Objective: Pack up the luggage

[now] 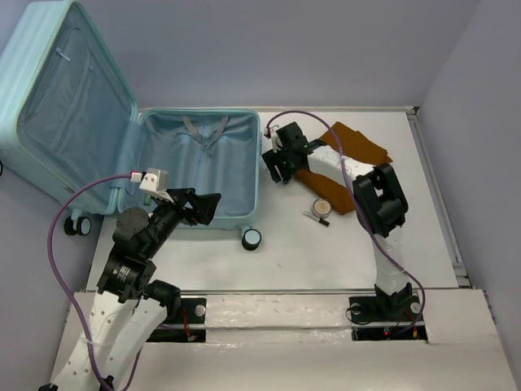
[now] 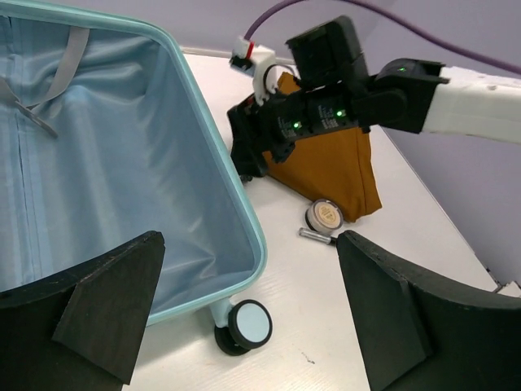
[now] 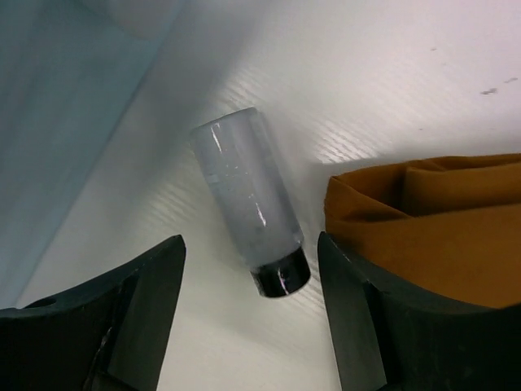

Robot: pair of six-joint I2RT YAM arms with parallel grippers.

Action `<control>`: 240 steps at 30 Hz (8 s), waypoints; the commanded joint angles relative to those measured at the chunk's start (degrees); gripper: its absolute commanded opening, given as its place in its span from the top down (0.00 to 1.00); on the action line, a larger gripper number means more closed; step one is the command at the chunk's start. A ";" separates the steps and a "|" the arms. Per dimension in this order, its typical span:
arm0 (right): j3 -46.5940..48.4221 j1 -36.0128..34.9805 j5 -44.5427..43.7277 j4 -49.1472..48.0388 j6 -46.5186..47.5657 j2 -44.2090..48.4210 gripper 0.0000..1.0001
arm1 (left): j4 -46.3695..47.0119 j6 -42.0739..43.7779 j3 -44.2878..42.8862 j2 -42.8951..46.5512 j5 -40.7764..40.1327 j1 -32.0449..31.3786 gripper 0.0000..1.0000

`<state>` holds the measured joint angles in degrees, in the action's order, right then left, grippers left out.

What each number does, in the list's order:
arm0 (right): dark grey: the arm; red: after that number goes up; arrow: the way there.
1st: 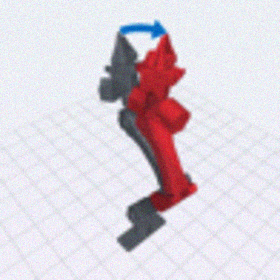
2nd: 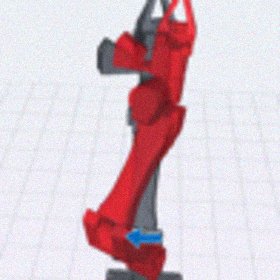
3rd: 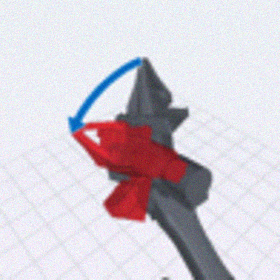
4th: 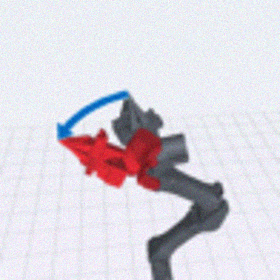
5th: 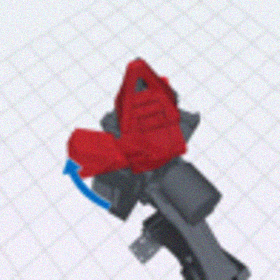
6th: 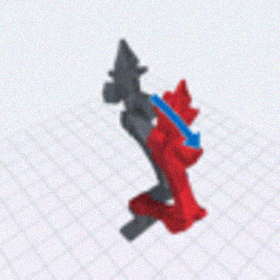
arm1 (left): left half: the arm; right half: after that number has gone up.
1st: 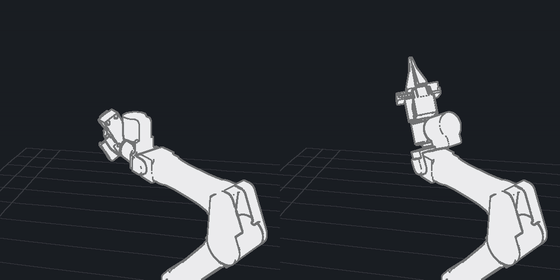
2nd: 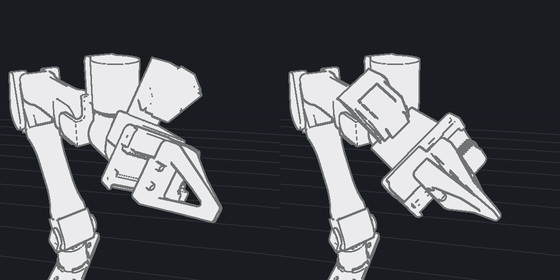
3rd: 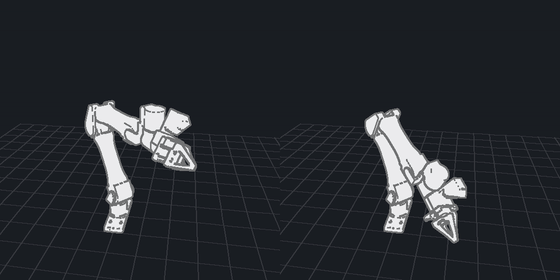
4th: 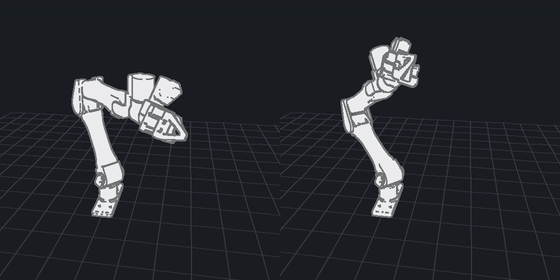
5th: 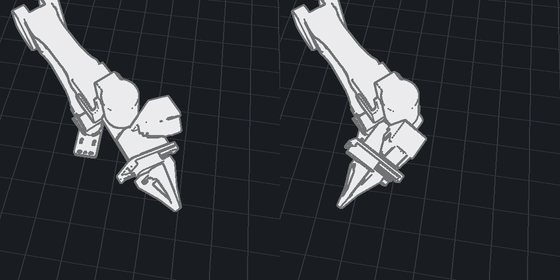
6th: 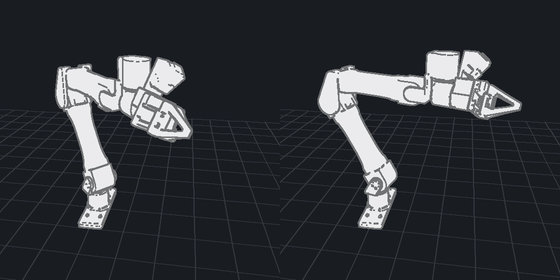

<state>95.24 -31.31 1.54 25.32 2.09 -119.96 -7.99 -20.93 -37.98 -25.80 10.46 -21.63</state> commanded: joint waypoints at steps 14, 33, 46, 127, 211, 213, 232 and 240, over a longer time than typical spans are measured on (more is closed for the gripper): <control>2.77 -0.51 0.40 -1.14 -0.41 -2.22 0.83 | 3.24 0.01 -1.66 -0.74 2.11 1.32 0.01; 15.32 -14.04 5.58 -1.96 -16.76 7.12 0.17 | 2.90 0.54 -1.57 -0.83 3.08 2.73 0.01; -29.74 -3.77 -16.13 -2.30 -22.03 32.93 0.31 | 3.15 0.63 -1.75 -0.57 4.13 1.68 0.01; -29.08 4.06 -5.58 0.08 -8.59 21.38 0.33 | 4.47 0.19 -1.31 -2.85 6.51 5.02 0.02; -62.19 47.92 21.75 -36.05 -36.99 35.66 0.93 | 2.03 -1.49 -23.96 -38.95 -0.94 -26.08 0.01; -64.04 47.92 20.88 -34.04 -35.15 39.53 0.93 | -0.79 0.70 -32.30 -47.47 -6.23 -28.89 0.01; -64.57 51.44 25.00 -29.18 -31.35 47.01 0.93 | -23.74 8.71 -92.01 -115.41 2.54 -22.41 0.01; -64.39 51.44 25.79 -30.77 -32.06 45.61 0.93 | -18.65 4.94 -88.07 -123.61 19.23 -23.02 0.13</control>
<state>30.15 19.97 24.71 -1.17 -30.04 -73.73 -28.40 -13.98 -128.40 -144.44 17.06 -42.61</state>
